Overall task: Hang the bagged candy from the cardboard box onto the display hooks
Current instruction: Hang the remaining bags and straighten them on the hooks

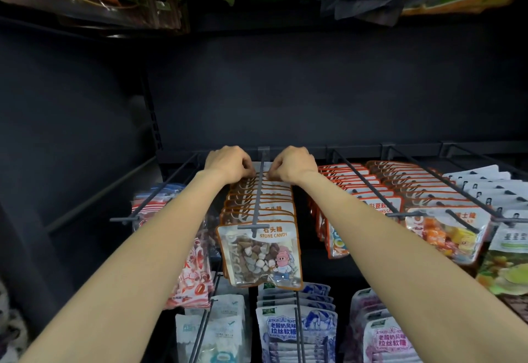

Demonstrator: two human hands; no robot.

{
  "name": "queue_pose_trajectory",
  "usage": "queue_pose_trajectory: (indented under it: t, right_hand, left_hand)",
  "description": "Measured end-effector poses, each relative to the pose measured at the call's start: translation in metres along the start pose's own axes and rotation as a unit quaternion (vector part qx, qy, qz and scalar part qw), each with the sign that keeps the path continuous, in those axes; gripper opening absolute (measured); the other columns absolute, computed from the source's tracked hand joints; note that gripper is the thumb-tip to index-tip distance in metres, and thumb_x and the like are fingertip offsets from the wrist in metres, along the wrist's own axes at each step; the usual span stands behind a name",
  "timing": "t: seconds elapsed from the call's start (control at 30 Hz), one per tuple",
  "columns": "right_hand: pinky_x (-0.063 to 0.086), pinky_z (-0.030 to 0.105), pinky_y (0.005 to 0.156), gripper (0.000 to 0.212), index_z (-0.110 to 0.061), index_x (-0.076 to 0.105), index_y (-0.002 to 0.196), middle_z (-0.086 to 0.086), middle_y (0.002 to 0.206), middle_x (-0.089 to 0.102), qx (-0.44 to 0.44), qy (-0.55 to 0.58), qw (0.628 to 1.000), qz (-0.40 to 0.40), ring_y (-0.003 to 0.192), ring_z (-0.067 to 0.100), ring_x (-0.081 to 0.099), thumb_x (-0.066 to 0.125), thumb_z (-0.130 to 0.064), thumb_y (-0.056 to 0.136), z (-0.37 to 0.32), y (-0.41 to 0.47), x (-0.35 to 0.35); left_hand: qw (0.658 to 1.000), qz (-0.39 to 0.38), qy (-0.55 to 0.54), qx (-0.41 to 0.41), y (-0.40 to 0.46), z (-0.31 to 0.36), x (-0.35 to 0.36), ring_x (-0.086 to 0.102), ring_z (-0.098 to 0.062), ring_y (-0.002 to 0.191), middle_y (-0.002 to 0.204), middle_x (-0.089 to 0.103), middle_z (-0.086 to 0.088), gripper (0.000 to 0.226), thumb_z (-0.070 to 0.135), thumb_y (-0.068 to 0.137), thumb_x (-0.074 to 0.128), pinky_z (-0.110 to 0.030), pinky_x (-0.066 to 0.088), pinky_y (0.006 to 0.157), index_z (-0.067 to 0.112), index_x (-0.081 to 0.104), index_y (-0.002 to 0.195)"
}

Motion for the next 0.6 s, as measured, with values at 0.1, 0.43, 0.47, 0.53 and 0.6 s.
queue_pose_trajectory:
  t: [0.1,0.43,0.47,0.53,0.6]
  right_hand:
    - [0.048,0.042,0.096,0.027,-0.018,0.073,0.097,0.003,0.106,0.069,0.006,0.003,1.0,0.0,0.107,0.024,0.057,0.071,-0.036,0.078,0.001,0.002,-0.001]
    - [0.049,0.042,0.094,0.019,-0.019,0.073,0.097,0.004,0.105,0.068,0.02,0.009,0.999,0.027,0.105,0.024,0.058,0.066,-0.029,0.083,0.009,0.005,-0.004]
    - [0.049,0.042,0.094,0.019,-0.019,0.073,0.097,0.004,0.105,0.068,0.013,0.003,0.999,0.031,0.105,0.024,0.057,0.066,-0.029,0.083,0.009,0.006,-0.005]
    - [0.047,0.04,0.095,0.02,-0.018,0.072,0.1,0.004,0.107,0.068,-0.012,-0.027,0.998,0.047,0.109,0.024,0.056,0.064,-0.028,0.085,0.005,0.006,-0.01]
    - [0.045,0.038,0.097,0.022,-0.016,0.071,0.103,0.004,0.11,0.067,-0.03,-0.061,0.996,0.062,0.112,0.024,0.052,0.06,-0.027,0.087,-0.002,0.003,-0.014]
  left_hand:
    - [1.0,0.007,0.007,0.012,0.002,0.001,0.001,0.058,-0.012,0.091,0.107,0.067,0.007,0.014,0.035,0.093,0.058,-0.03,0.046,0.073,0.029,0.07,0.098]
    - [0.999,0.019,0.028,0.03,0.012,-0.001,0.001,0.059,-0.012,0.09,0.103,0.066,0.007,0.009,0.032,0.089,0.064,-0.028,0.046,0.072,0.028,0.068,0.096]
    - [0.999,0.02,0.029,0.033,0.013,-0.001,0.002,0.058,-0.012,0.09,0.103,0.066,0.006,0.008,0.031,0.089,0.064,-0.028,0.046,0.072,0.028,0.068,0.095]
    - [0.999,0.022,0.031,0.036,0.014,0.001,0.002,0.058,-0.013,0.09,0.103,0.065,0.007,0.007,0.031,0.089,0.064,-0.028,0.046,0.071,0.028,0.068,0.093]
    - [0.999,0.016,0.035,0.031,0.014,-0.001,0.002,0.057,-0.012,0.089,0.103,0.064,0.007,0.006,0.032,0.09,0.063,-0.028,0.044,0.069,0.029,0.068,0.092]
Point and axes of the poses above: each hand's wrist, its own y-axis towards the middle knuckle, its own x-axis out of the palm, z = x × y, the point moved 9 cm from there along y, towards the middle knuckle
